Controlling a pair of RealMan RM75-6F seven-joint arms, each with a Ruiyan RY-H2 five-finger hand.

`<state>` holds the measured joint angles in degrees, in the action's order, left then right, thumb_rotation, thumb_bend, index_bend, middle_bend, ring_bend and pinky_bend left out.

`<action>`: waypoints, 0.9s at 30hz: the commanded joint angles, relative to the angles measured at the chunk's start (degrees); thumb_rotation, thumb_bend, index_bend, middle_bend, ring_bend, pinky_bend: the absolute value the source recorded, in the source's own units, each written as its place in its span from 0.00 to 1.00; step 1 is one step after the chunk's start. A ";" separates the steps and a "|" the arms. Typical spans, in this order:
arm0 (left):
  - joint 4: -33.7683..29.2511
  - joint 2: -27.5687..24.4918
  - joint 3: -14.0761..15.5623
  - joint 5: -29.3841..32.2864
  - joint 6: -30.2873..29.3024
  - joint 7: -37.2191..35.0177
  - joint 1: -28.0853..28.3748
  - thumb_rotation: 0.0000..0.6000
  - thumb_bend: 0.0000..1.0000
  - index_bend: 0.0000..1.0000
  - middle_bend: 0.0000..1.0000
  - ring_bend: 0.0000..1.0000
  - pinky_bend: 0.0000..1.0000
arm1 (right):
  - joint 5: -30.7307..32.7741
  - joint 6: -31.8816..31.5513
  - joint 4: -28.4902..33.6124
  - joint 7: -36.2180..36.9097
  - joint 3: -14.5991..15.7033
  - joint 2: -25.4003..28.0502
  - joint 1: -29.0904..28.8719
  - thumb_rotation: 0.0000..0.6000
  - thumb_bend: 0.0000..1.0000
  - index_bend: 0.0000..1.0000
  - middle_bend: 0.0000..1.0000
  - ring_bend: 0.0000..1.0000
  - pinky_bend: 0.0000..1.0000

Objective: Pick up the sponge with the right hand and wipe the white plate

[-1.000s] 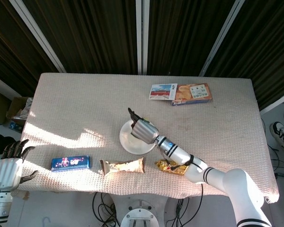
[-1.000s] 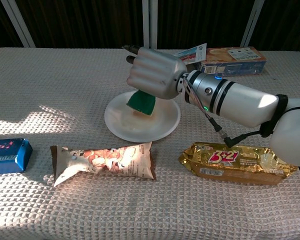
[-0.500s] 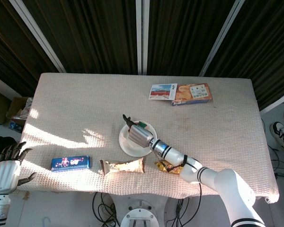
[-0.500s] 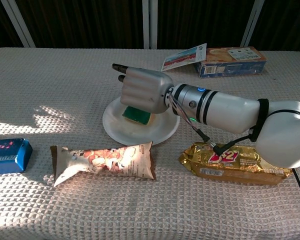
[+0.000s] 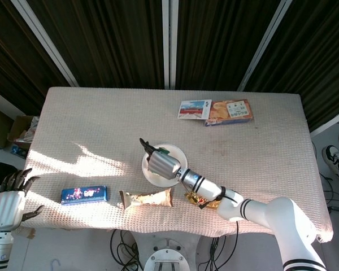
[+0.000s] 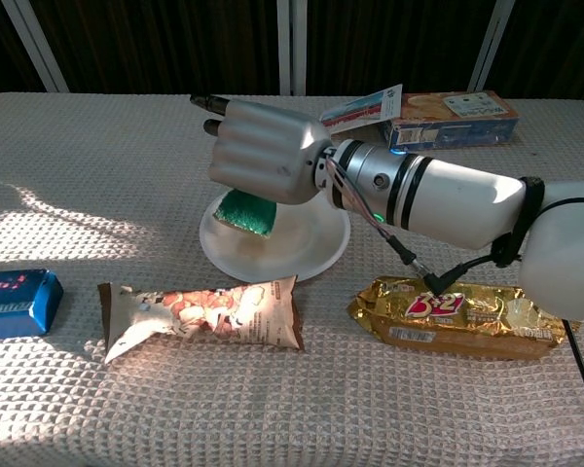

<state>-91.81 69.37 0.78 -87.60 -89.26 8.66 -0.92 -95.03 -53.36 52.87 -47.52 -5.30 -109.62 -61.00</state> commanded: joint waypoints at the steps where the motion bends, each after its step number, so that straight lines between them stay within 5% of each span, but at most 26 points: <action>1: 0.15 0.07 0.05 0.22 0.19 -0.14 -0.07 1.00 0.07 0.26 0.12 0.10 0.12 | -0.15 3.02 -2.72 -3.86 1.48 -1.86 -0.55 1.00 0.32 0.75 0.53 0.22 0.00; 9: 0.69 0.32 -0.06 0.16 0.28 -0.57 -0.04 1.00 0.07 0.26 0.12 0.10 0.12 | -0.23 4.00 -5.61 -6.61 1.89 -3.91 -0.82 1.00 0.32 0.75 0.53 0.23 0.00; 19: 0.80 0.36 -0.21 -0.19 -0.05 -0.85 -0.07 1.00 0.07 0.26 0.12 0.10 0.12 | 0.56 1.96 0.41 -6.74 0.26 -0.78 -0.42 1.00 0.32 0.75 0.53 0.23 0.00; 27: 1.15 0.32 0.11 0.20 0.20 -1.60 -0.45 1.00 0.07 0.26 0.12 0.10 0.12 | 0.98 6.38 -5.06 -9.48 2.09 -4.84 -0.91 1.00 0.32 0.75 0.54 0.23 0.00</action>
<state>-90.68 69.70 0.88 -87.42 -89.06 7.08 -1.36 -94.24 -47.73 49.06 -56.38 -3.44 -113.45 -61.70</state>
